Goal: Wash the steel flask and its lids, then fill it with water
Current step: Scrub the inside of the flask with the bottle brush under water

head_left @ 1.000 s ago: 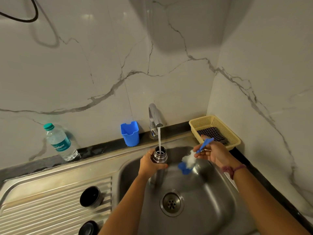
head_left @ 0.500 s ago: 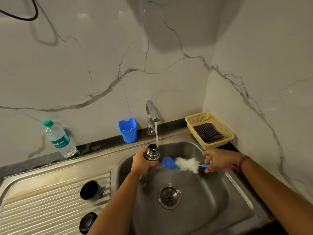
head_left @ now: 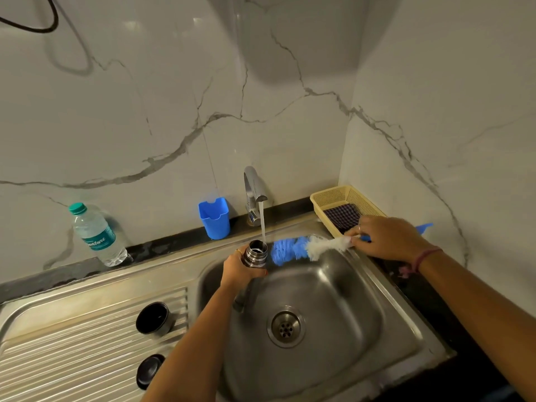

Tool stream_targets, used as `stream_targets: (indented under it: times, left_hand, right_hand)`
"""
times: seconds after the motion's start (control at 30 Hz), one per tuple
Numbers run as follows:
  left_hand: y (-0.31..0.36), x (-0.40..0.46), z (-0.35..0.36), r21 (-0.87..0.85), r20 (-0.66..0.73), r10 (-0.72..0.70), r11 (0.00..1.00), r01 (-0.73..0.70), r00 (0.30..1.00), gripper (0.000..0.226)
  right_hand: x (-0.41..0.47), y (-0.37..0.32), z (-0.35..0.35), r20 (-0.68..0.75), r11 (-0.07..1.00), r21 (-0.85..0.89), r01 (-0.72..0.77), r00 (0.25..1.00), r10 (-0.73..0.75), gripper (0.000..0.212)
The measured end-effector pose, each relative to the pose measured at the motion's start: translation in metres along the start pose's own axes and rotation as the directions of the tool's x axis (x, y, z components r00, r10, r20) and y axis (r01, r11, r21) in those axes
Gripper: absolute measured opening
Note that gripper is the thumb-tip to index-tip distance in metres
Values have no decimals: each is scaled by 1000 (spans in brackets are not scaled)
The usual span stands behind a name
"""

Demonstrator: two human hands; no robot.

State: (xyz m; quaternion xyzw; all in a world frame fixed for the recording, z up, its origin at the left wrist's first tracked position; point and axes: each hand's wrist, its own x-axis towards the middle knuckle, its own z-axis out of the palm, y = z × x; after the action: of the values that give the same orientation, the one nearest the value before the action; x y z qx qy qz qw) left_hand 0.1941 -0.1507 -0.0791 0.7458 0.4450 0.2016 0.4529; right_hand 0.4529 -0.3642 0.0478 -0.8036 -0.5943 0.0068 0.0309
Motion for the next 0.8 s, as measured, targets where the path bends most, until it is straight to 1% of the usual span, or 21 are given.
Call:
stream_targets:
  times: [0.07,0.17,0.23,0.3,0.37,0.47,0.57,0.7,0.8]
  left_hand:
    - [2,0,1,8,1,13,1000,-13,1000,76]
    - [4,2,3,0,8,16,1000,-16,1000,73]
    - [5,4,4,5,20,12,1000,-13,1000,73]
    - [6,5,5,25,38,14,1000,-15,999,74]
    - [5,7,6,44,52,27,999,-29,998,75]
    - [2,10,7,73,65,43,996,-48,997,75]
    - [0,12,8,99,83,44,994,-52,996,74]
    - [-2,14,8,132,101,63,988,-77,993,70]
    - [-2,15,8,104,102,57,992,-68,993,74]
  right_hand:
    - [6,6,-9,-85,995,-100,-4,996,-5,32]
    - [15,9,-24,-167,983,-186,3,985,-34,37]
    - [20,8,-32,-197,977,-212,27,978,-69,35]
    - [25,4,-40,-195,971,-234,57,975,-104,34]
    - [33,-1,-45,-161,958,-268,103,975,-150,36]
    - [50,-11,-46,-77,907,-368,206,965,-251,38]
    - [65,-20,-51,-38,865,-425,267,949,-312,42]
    - [79,-28,-63,71,822,-443,358,928,-366,52]
    - [88,-32,-71,152,814,-407,415,909,-388,46]
